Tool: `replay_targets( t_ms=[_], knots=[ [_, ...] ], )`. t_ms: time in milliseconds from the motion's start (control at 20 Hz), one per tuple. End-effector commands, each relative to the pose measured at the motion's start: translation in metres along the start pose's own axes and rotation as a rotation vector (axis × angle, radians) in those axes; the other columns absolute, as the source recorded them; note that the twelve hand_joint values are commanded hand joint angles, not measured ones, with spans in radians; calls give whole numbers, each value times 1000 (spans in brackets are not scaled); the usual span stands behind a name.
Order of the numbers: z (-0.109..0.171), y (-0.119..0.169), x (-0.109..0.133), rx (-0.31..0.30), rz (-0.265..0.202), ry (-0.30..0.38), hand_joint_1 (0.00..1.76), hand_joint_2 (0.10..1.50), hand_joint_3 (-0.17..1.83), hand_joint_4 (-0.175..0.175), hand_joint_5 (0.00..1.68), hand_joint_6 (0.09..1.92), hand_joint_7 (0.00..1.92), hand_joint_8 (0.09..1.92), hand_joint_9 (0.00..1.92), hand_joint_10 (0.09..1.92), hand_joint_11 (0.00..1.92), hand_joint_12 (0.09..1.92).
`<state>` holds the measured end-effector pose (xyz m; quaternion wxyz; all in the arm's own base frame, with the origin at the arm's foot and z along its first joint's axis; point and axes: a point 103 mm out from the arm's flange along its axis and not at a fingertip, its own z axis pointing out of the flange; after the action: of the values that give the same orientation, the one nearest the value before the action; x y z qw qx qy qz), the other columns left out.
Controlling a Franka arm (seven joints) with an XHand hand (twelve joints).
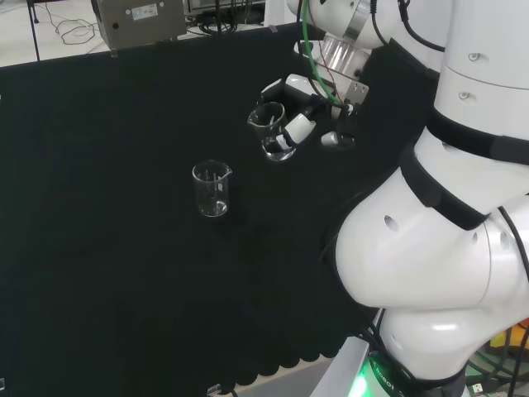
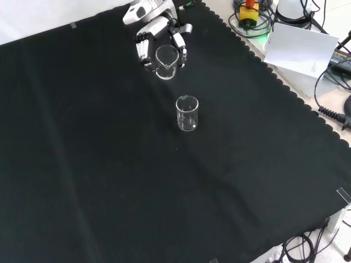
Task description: Pour the water from the handheld beaker into the one on the table.
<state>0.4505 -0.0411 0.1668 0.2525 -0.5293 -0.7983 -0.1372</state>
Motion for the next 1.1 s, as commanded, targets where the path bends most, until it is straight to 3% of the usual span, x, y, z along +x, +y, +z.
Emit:
replay_targets(
  t_ms=[50, 450, 1100],
  knots=[
    [3, -1, 26, 114, -3, -58, 1447, 452, 1005, -175, 1118, 942, 1252, 894, 1491, 657, 1169, 733],
    [16, 10, 48, 248, 101, -197, 1446, 450, 1017, -175, 1107, 953, 1252, 911, 1471, 707, 1163, 749],
    [28, 22, 59, 423, 215, -351, 1447, 437, 1046, -175, 1102, 967, 1253, 923, 1463, 761, 1153, 769]
  ],
)
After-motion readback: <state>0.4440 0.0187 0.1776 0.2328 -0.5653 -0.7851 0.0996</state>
